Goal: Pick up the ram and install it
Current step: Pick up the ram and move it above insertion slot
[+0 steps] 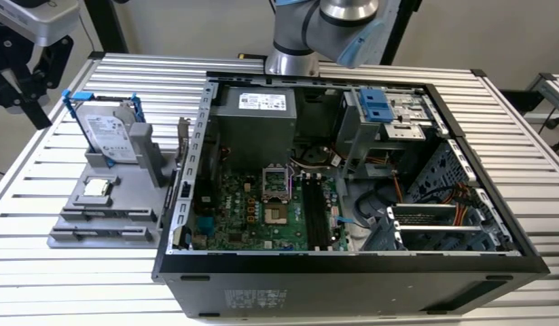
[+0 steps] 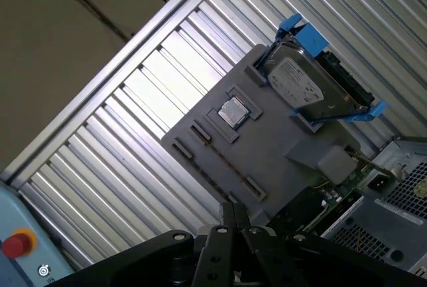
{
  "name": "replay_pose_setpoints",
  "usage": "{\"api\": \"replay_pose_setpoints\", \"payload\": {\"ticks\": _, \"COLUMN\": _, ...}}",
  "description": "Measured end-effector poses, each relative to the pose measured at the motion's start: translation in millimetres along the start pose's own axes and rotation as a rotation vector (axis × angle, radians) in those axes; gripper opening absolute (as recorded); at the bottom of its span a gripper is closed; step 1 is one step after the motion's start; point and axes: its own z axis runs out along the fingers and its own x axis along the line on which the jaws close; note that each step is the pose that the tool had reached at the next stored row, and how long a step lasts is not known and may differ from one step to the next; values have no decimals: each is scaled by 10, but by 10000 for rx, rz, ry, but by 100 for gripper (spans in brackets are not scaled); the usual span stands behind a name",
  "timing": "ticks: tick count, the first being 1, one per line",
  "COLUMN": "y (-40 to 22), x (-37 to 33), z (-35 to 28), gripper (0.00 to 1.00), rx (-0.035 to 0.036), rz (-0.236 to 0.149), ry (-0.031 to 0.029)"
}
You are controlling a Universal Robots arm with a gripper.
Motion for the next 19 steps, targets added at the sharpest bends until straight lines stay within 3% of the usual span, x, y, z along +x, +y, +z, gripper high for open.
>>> {"api": "replay_pose_setpoints", "payload": {"ticks": 5, "y": 2, "x": 3, "z": -2, "gripper": 0, "rx": 1, "rz": -440, "ry": 21}}
{"api": "replay_pose_setpoints", "payload": {"ticks": 16, "y": 14, "x": -5, "z": -3, "gripper": 0, "rx": 4, "rz": -1926, "ry": 95}}
{"api": "replay_pose_setpoints", "payload": {"ticks": 19, "y": 14, "x": -5, "z": -3, "gripper": 0, "rx": 5, "rz": -2086, "ry": 101}}
